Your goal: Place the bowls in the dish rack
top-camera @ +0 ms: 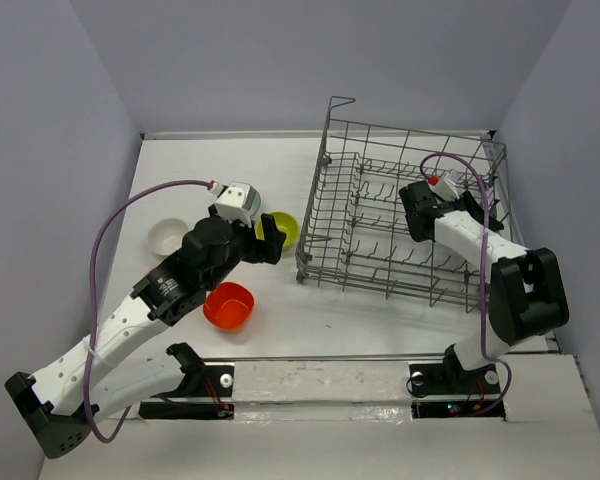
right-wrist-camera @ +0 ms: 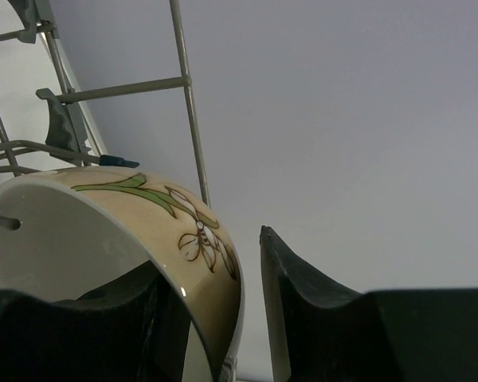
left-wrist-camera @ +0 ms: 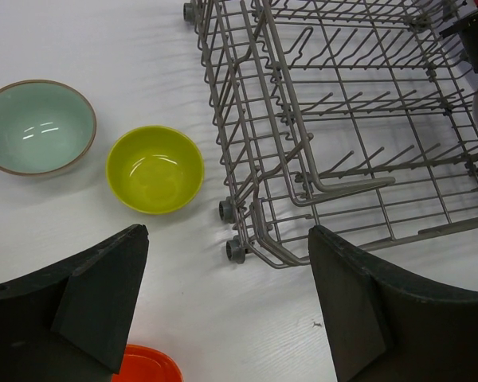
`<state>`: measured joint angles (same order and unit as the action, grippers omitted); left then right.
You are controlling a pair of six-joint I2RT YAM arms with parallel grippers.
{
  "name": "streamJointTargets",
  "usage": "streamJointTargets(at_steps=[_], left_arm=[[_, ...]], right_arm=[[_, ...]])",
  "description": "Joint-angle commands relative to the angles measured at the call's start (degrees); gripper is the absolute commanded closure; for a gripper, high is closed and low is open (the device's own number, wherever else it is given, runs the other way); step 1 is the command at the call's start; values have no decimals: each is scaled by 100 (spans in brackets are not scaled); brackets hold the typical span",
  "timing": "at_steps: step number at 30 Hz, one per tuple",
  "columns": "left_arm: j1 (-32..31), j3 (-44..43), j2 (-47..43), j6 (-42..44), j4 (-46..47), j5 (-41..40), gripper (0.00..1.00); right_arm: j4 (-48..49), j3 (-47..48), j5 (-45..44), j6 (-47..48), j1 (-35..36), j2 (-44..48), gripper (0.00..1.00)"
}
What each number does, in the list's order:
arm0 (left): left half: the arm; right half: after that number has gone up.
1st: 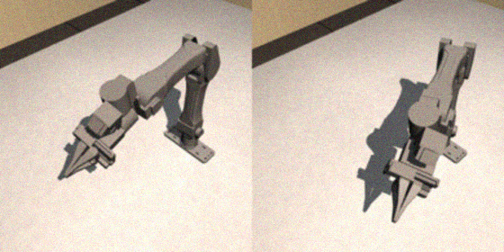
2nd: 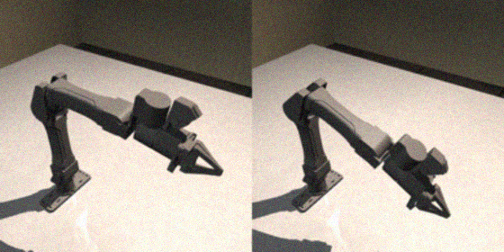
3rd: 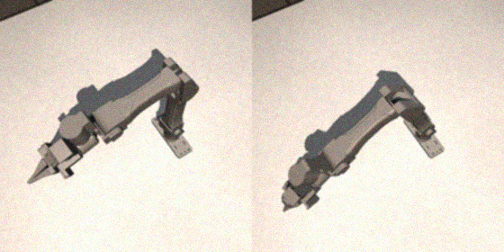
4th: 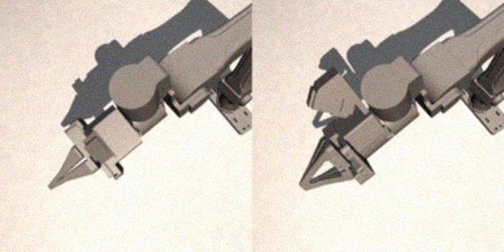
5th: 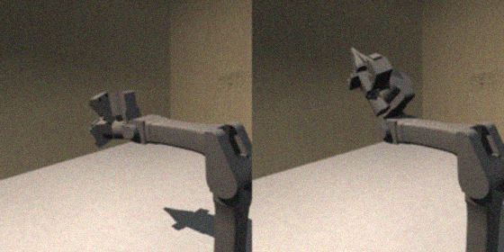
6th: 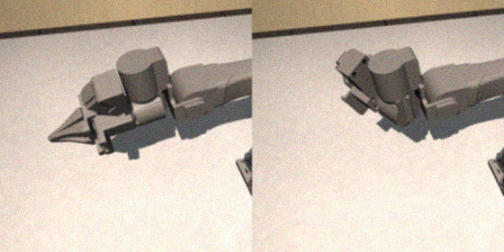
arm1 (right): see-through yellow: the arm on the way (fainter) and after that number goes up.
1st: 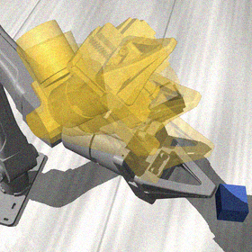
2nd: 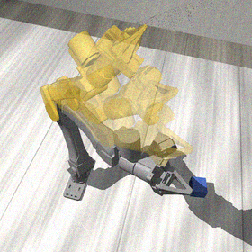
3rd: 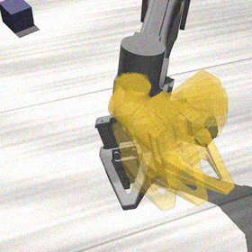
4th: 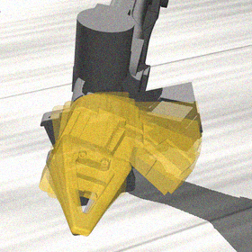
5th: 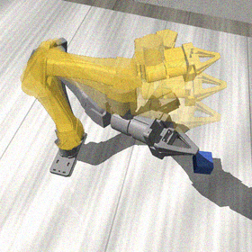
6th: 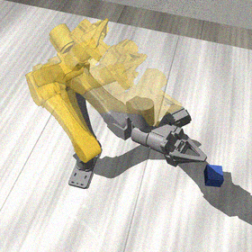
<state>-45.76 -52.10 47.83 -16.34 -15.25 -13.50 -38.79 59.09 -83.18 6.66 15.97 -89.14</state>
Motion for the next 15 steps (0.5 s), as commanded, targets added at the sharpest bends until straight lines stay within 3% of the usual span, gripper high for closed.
streamJointTargets(at_steps=[1, 15], left_arm=[[32, -2, -20, 78, 215, 40, 10], [49, 6, -11, 87, 215, 49, 10]], right_arm=[[205, 59, -1227, -200, 82, -33, 57], [214, -29, -1052, -200, 135, -253, 52]])
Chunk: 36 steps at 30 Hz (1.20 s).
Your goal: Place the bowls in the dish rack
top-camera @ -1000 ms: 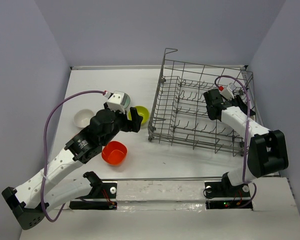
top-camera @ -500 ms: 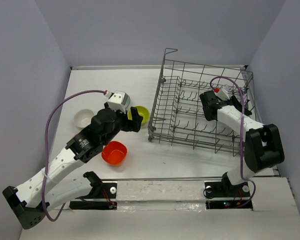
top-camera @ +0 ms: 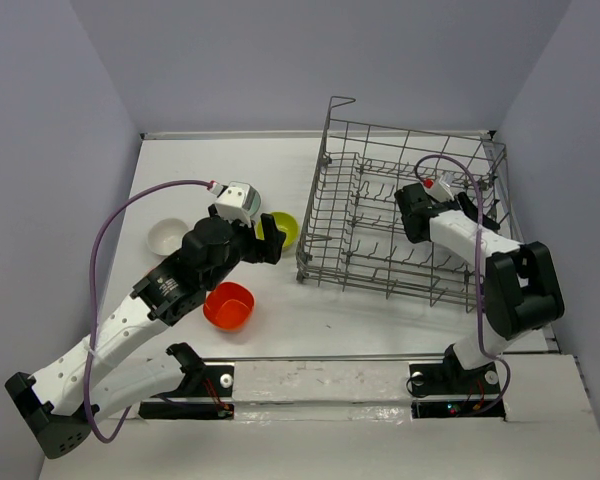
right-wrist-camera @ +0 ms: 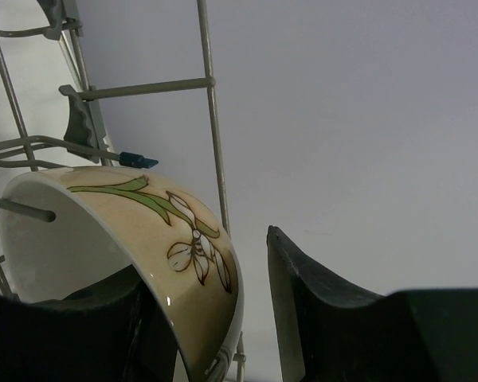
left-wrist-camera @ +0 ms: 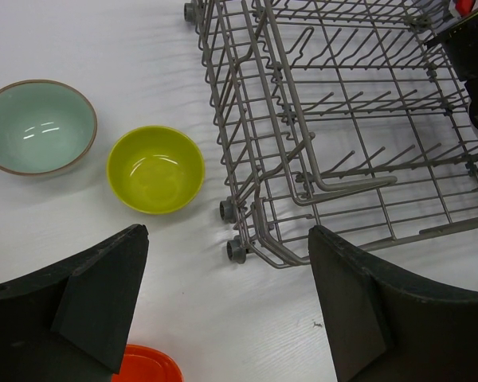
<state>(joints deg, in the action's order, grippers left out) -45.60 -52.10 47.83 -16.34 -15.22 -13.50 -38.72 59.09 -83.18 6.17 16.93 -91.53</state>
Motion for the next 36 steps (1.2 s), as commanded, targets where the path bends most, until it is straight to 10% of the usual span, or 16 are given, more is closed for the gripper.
streamJointTargets(at_steps=[1, 16, 26, 36], left_arm=[[43, 6, -20, 87, 213, 49, 10], [52, 15, -29, 78, 213, 58, 10], [60, 24, -37, 87, 213, 49, 10], [60, 33, -72, 96, 222, 75, 10]], right_arm=[[207, -29, -1025, -152, 39, -32, 52], [146, -73, -727, -195, 144, -129, 48], [-2235, 1139, 363, -2707, 197, -681, 48], [-2280, 1395, 1497, -2709, 197, -296, 36]])
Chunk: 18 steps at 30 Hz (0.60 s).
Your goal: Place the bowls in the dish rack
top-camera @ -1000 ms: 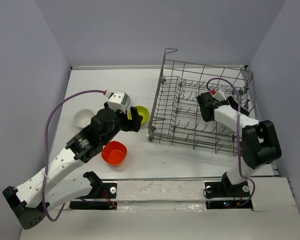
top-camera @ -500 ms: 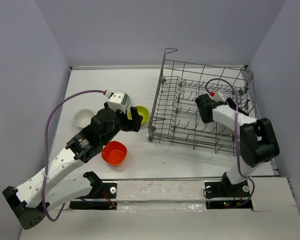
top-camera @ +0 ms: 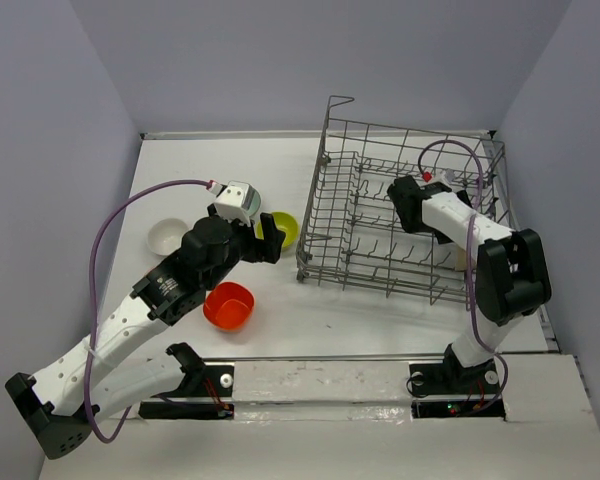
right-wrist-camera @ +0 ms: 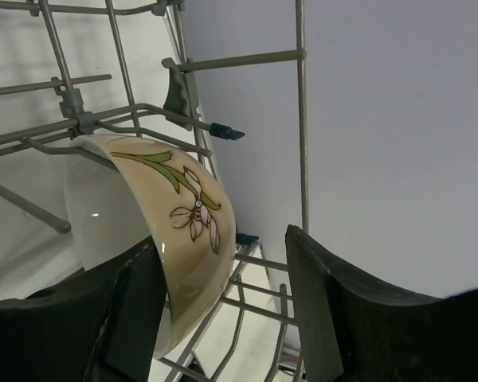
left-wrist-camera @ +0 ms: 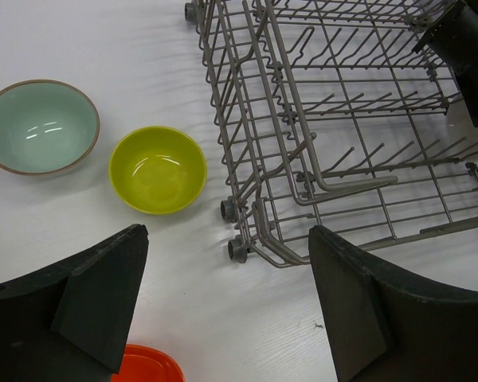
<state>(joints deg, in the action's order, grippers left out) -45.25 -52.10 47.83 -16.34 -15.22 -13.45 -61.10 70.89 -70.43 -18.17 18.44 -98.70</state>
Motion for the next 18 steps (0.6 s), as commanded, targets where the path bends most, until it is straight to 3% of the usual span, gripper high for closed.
streamJointTargets(at_steps=[1, 9, 18], left_arm=[[25, 24, -72, 87, 222, 80, 10], [17, 50, -90, 87, 222, 71, 10], [78, 59, -64, 78, 213, 45, 10]], right_arm=[[-16, 180, 284, -248, 46, 473, 36], [-25, 188, 478, -257, 46, 711, 35], [81, 171, 1286, -81, 46, 1001, 32]])
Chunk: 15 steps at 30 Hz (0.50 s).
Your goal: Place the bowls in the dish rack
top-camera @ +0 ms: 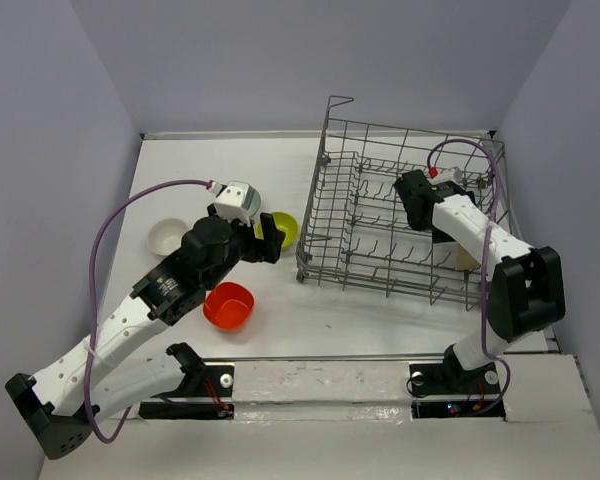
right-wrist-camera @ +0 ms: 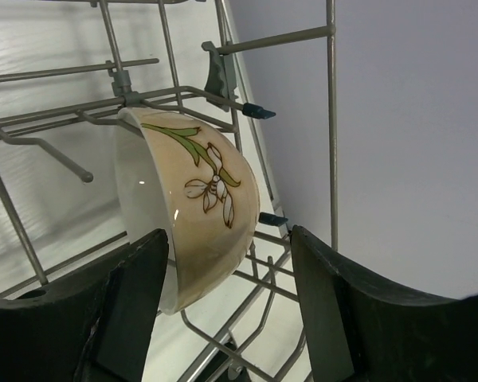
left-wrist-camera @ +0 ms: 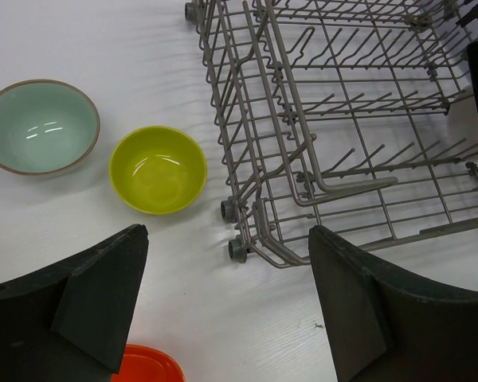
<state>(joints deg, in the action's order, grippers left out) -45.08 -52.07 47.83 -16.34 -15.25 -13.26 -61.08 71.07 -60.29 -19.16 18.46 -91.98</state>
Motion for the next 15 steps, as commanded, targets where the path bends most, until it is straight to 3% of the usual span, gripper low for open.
streamJointTargets(at_steps=[1, 15], left_arm=[[69, 57, -55, 78, 215, 25, 10], [385, -74, 235, -255, -48, -598, 10]], right_arm=[[87, 136, 316, 26, 44, 417, 32], [184, 460, 1888, 88, 44, 1322, 27]])
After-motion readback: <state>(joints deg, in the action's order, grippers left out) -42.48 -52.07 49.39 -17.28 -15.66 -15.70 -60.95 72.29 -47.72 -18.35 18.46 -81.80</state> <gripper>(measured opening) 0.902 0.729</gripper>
